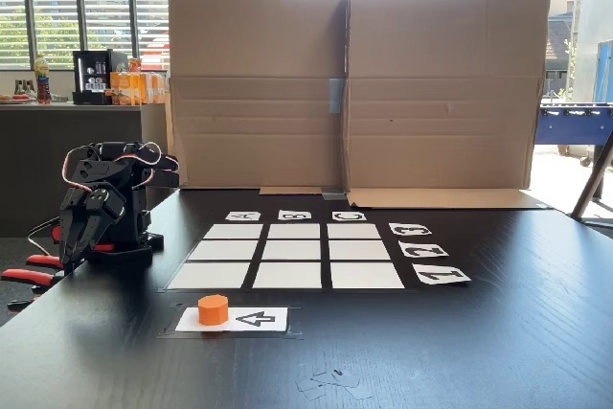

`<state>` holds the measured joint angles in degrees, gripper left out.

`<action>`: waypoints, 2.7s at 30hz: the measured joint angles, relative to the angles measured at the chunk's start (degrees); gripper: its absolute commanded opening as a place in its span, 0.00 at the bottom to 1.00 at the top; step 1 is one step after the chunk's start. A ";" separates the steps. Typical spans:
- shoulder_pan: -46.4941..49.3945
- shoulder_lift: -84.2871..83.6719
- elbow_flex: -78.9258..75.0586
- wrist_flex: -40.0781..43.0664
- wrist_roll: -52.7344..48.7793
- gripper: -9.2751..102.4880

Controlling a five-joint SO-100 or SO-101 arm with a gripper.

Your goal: Pick up the round, orange token and place it in the grid on square A1.

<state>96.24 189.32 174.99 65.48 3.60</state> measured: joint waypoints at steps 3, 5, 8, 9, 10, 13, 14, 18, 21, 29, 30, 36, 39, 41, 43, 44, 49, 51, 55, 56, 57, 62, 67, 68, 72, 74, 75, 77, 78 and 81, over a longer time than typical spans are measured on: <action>0.00 -1.67 0.00 -0.35 -0.88 0.21; 0.00 -1.14 0.00 -0.35 -1.05 0.21; 0.00 -1.93 0.00 -0.35 -1.05 0.21; 0.00 -1.76 0.00 -0.35 -1.05 0.21; 0.00 -2.20 0.00 -0.35 -1.14 0.21; 0.00 -3.78 0.00 -1.05 -1.49 0.21; 0.00 -4.66 0.00 -1.05 -1.58 0.21; 0.00 -8.70 -1.14 -1.05 -2.37 0.22; 0.00 -12.92 -5.45 -0.79 -2.55 0.23; -2.37 -29.79 -20.92 5.10 -3.16 0.25; -2.72 -31.03 -22.50 6.33 -3.34 0.26; -5.45 -40.17 -37.44 13.80 -3.60 0.27; -6.42 -42.71 -42.19 15.03 -3.78 0.27; -7.21 -44.74 -44.12 15.21 -4.04 0.26; -7.91 -47.37 -45.70 15.29 -4.04 0.24; -8.53 -48.87 -46.49 15.73 -4.04 0.24; -11.51 -56.95 -51.94 17.14 -4.13 0.26; -12.92 -61.00 -56.07 17.67 -3.96 0.27; -15.21 -67.50 -62.05 17.31 -3.16 0.31; -16.08 -69.17 -63.46 18.19 -2.90 0.32; -17.23 -70.40 -64.69 18.11 -2.99 0.34; -19.25 -76.99 -70.31 18.98 -2.81 0.40; -21.45 -83.50 -76.29 20.65 -2.81 0.41; -22.24 -84.90 -77.70 21.27 -2.81 0.41; -22.68 -90.62 -83.41 21.71 -2.81 0.41; -23.38 -93.43 -86.40 21.18 -2.37 0.41; -23.91 -95.01 -87.45 21.88 -2.02 0.41; -24.26 -97.56 -89.30 21.88 -2.29 0.41; -24.26 -99.05 -90.35 21.88 -2.29 0.41; -24.70 -103.10 -93.34 21.88 -1.93 0.42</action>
<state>71.54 86.22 81.65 87.36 1.67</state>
